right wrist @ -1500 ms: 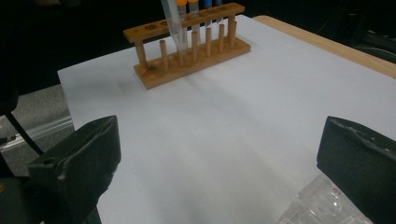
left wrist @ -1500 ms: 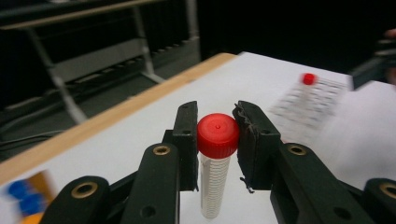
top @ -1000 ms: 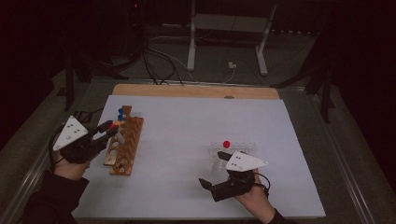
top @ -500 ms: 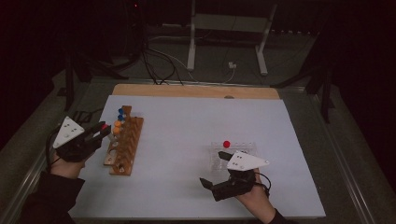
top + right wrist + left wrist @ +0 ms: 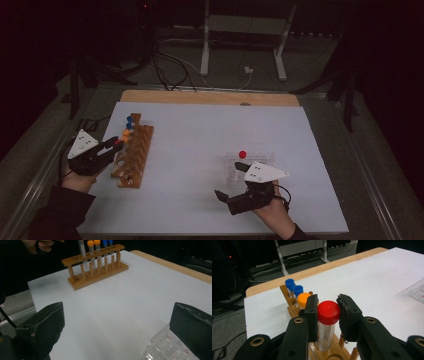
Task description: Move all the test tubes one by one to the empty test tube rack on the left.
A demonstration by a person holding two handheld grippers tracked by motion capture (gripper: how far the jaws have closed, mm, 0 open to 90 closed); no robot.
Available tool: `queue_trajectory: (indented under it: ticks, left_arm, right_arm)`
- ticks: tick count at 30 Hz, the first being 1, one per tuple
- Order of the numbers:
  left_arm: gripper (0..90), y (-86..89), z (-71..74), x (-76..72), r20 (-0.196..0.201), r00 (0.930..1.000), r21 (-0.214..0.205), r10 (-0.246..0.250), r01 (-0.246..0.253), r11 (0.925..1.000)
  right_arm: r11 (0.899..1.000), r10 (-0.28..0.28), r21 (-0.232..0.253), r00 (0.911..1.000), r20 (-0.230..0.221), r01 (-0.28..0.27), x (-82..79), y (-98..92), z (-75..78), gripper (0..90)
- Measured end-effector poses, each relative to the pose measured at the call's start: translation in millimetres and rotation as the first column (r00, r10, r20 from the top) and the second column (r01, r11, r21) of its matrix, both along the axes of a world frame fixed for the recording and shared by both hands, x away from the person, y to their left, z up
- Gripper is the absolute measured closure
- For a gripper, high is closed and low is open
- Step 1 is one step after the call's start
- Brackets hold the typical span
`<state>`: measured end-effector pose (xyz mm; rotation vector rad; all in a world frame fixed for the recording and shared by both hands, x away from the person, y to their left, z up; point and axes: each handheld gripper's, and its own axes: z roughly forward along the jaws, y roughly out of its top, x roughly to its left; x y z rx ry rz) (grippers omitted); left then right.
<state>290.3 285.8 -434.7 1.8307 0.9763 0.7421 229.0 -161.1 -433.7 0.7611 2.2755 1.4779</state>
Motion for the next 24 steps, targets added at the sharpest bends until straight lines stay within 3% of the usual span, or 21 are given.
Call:
queue_trajectory:
  ticks: [12,20,24]
  left_arm:
    - [72.0,-0.4,-12.4,3.8,-0.045,0.999,0.018,0.006,-0.005,0.9998]
    - [70.7,-0.7,-10.3,3.7,-0.068,0.9977,0.019,0.0,0.002,0.9998]
    - [56.6,-3.3,-4.1,0.2,-0.053,0.9985,0.014,-0.009,0.009,0.9999]
  right_arm:
    - [1.0,0.003,0.005,1.0,0.0,-0.003,-0.6,-1.0,1.3,0.0]
    - [1.0,-0.007,0.006,0.9999,0.009,0.006,-0.2,-4.1,4.7,0.0]
    - [1.0,-0.024,0.008,0.9994,0.025,0.024,2.1,-9.3,9.0,0.0]
